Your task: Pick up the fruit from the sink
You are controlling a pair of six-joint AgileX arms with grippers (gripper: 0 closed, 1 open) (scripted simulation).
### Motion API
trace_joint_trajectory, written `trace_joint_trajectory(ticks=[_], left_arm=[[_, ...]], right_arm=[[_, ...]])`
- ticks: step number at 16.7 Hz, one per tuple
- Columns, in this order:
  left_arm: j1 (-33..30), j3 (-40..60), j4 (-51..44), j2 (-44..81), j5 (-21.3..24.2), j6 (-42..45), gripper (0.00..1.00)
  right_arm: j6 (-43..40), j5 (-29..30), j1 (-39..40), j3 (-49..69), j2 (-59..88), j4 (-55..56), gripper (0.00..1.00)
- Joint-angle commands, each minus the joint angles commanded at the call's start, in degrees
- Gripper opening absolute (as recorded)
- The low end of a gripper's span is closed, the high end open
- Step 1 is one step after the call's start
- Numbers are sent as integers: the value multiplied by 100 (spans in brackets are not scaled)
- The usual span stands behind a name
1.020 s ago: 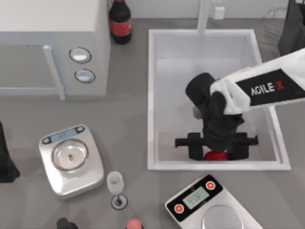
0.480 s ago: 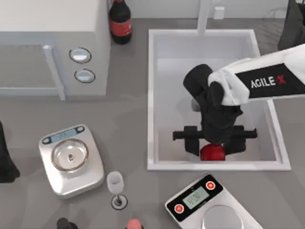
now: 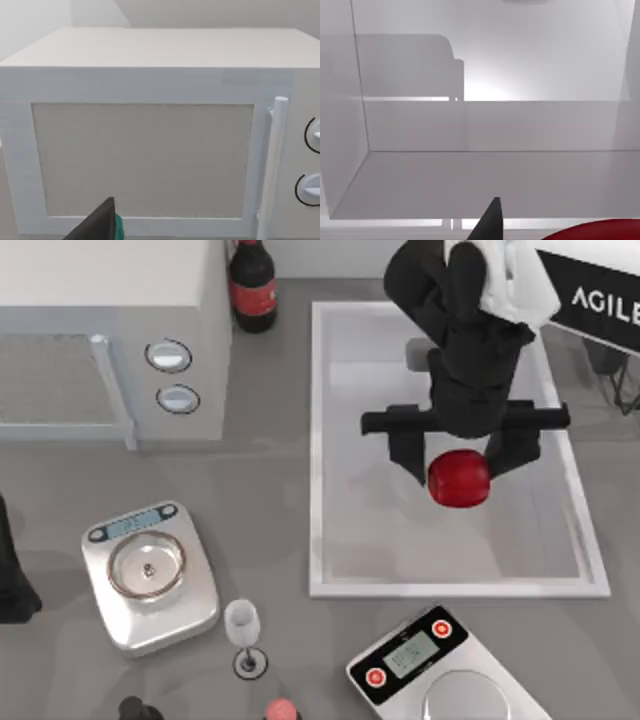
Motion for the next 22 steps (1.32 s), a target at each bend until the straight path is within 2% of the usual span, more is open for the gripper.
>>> trace_joint_trajectory(ticks=[5, 13, 17, 22], left_arm=[[0, 0, 0, 0, 0, 0, 100], [0, 0, 0, 0, 0, 0, 100], [0, 0, 0, 0, 0, 0, 100], [0, 0, 0, 0, 0, 0, 100]], right_arm=[[-38, -6, -32, 1047, -529, -1437, 0], [-116, -13, -97, 1084, -672, -1553, 0], [-864, -49, -849, 217, -1365, -1377, 0], [-2313, -116, -2309, -1746, -2679, -1048, 0]])
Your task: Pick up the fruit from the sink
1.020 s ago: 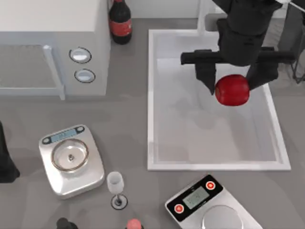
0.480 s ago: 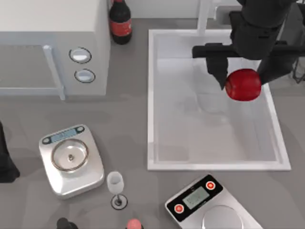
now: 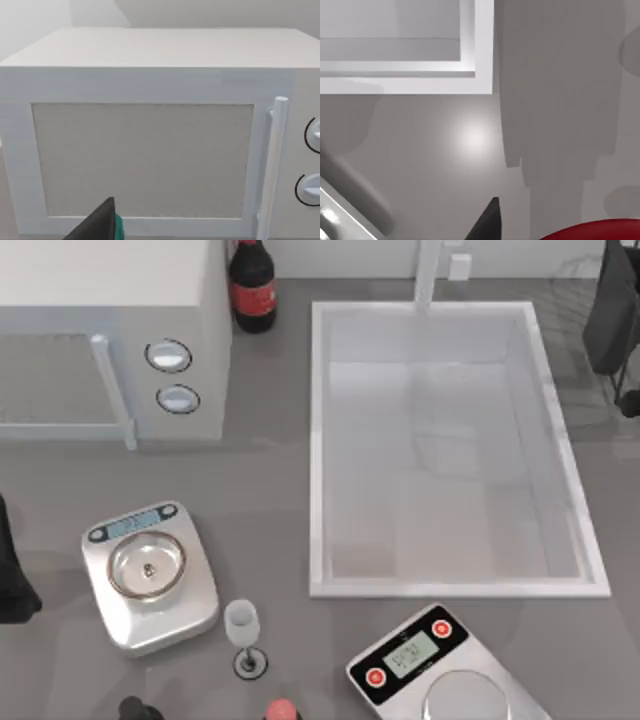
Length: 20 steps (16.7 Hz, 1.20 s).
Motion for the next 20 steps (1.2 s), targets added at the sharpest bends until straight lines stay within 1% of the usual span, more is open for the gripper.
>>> trace_joint_trajectory(ticks=[3, 5, 11, 14, 18, 20], left_arm=[[0, 0, 0, 0, 0, 0, 100], [0, 0, 0, 0, 0, 0, 100], [0, 0, 0, 0, 0, 0, 100], [0, 0, 0, 0, 0, 0, 100], [0, 0, 0, 0, 0, 0, 100], [0, 0, 0, 0, 0, 0, 100]], right_arm=[[-736, -34, -741, -832, -670, 167, 0], [-982, -47, -987, -1081, -906, 225, 0], [-997, -43, -994, -1190, -901, 309, 0], [-991, -44, -992, -1700, -801, 892, 0], [-982, -47, -990, -2642, -595, 2212, 0], [-978, -48, -989, -3020, -502, 2623, 0]])
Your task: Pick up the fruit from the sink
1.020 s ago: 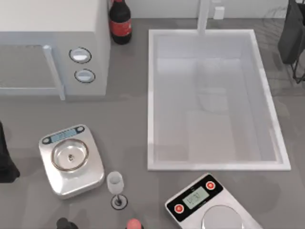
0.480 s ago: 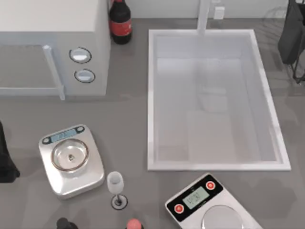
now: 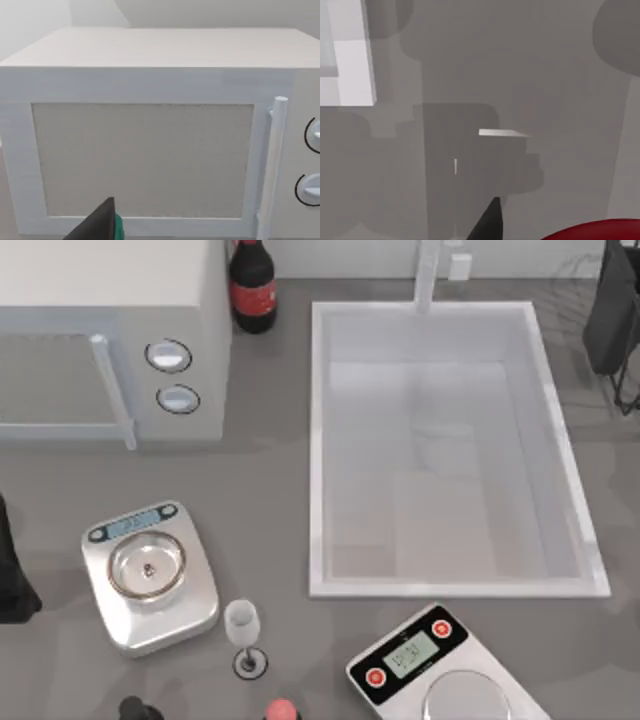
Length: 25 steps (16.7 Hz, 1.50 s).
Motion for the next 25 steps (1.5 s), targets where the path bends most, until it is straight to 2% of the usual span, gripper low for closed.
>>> trace_joint_trajectory(ticks=[6, 19, 25], left_arm=[[0, 0, 0, 0, 0, 0, 100], [0, 0, 0, 0, 0, 0, 100], [0, 0, 0, 0, 0, 0, 100]], right_arm=[[1, 0, 0, -159, 59, 171, 0], [1, 0, 0, -159, 59, 171, 98], [1, 0, 0, -159, 59, 171, 100]])
